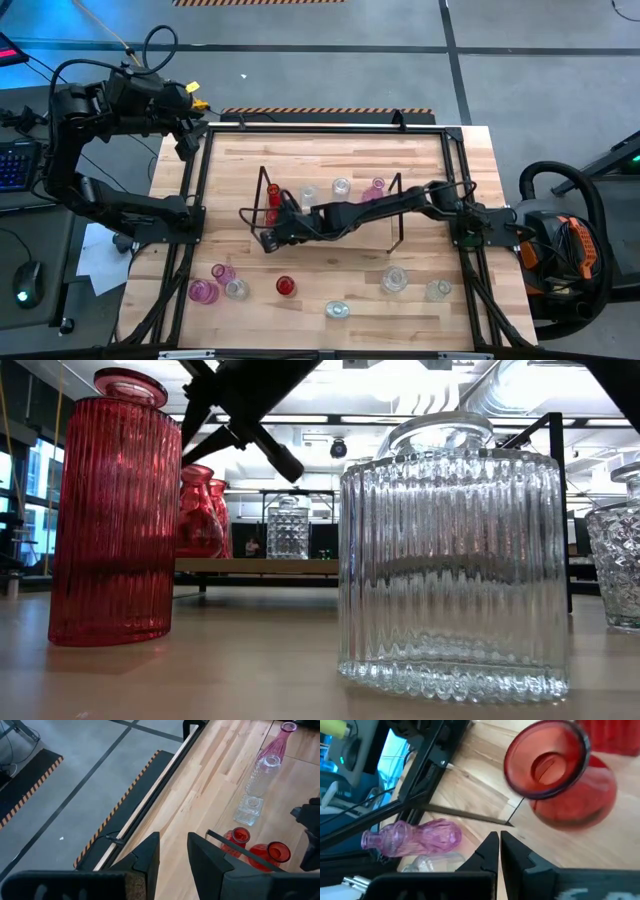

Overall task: Sort vases onto shelf
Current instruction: Put the red vase aligned with the other red vase on the shelf

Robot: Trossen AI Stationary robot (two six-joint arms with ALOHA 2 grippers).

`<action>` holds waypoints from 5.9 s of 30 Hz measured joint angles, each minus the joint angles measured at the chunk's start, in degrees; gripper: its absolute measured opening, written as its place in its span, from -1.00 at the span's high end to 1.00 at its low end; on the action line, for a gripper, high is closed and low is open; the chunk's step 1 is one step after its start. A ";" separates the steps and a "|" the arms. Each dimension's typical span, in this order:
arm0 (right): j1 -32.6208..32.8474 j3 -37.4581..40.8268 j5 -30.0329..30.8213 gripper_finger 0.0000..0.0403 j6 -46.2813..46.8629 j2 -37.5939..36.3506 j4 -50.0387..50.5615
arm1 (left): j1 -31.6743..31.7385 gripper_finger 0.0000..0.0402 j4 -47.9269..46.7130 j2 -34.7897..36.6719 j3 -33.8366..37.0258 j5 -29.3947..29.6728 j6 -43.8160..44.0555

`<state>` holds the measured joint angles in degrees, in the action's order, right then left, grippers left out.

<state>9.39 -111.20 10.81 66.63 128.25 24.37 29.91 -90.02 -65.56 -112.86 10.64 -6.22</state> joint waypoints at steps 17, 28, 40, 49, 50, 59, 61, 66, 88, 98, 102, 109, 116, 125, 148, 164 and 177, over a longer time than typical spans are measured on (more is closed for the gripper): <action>-2.29 0.00 -0.80 1.00 -2.37 0.00 0.66 | -0.02 0.55 0.00 0.00 0.00 -0.01 0.20; -3.49 0.00 -2.28 1.00 -4.10 0.00 -0.11 | -0.01 0.55 0.00 0.00 0.00 -0.01 0.61; -4.54 0.00 -1.99 1.00 -5.61 0.00 -0.56 | 0.00 0.55 0.00 0.00 0.01 0.00 0.61; -5.05 0.00 -1.49 1.00 -6.51 0.00 -0.39 | 0.00 0.55 0.00 0.00 0.01 -0.01 1.27; -5.05 -0.02 -1.33 1.00 -6.51 0.00 -0.22 | 0.00 0.55 0.01 0.00 0.00 -0.01 1.25; -5.07 -0.02 -0.07 1.00 -6.51 0.00 0.40 | 0.00 0.55 0.01 0.00 0.02 -0.01 1.26; -5.18 -0.02 0.01 1.00 -6.51 0.00 0.51 | 0.00 0.55 0.00 0.00 0.01 -0.01 1.27; -5.27 -0.02 0.40 1.00 -6.51 0.00 1.38 | 0.00 0.55 0.00 0.00 0.02 -0.01 1.27; -5.01 -0.04 1.12 1.00 -7.84 -0.09 1.29 | 0.00 0.55 0.00 0.00 0.02 -0.01 1.20; -0.11 -0.15 7.26 1.00 -9.70 -4.49 -0.55 | -0.02 0.55 0.00 -0.02 0.02 -0.03 1.09; 0.88 -0.15 5.80 1.00 -6.67 -6.63 3.90 | 0.00 0.55 0.00 0.00 0.02 -0.03 1.20; 2.49 -0.15 -12.89 1.00 -6.95 -7.07 6.33 | 0.00 0.55 0.00 0.00 0.02 -0.03 1.14; 3.42 -0.88 -16.06 1.00 -8.16 -7.44 7.62 | -0.02 0.55 0.00 0.00 0.07 -0.05 1.15; 5.68 -3.63 -13.23 0.81 -7.63 -7.61 8.32 | -0.02 0.55 0.00 0.00 0.07 -0.05 1.46; 6.29 -3.34 -21.48 0.07 -16.85 -7.50 24.46 | -0.02 0.55 0.27 -2.46 0.07 -0.06 6.50; 5.64 -3.26 -14.61 0.07 -22.91 -7.48 25.63 | 0.00 0.55 0.02 -2.38 0.07 -1.12 10.61; 5.37 -3.23 -11.26 0.07 -7.85 -7.48 12.53 | 0.00 0.55 0.00 -2.43 0.07 -2.07 4.11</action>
<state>14.75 -114.43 -0.45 58.78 120.77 36.90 29.91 -90.02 -67.99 -112.79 8.58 -2.11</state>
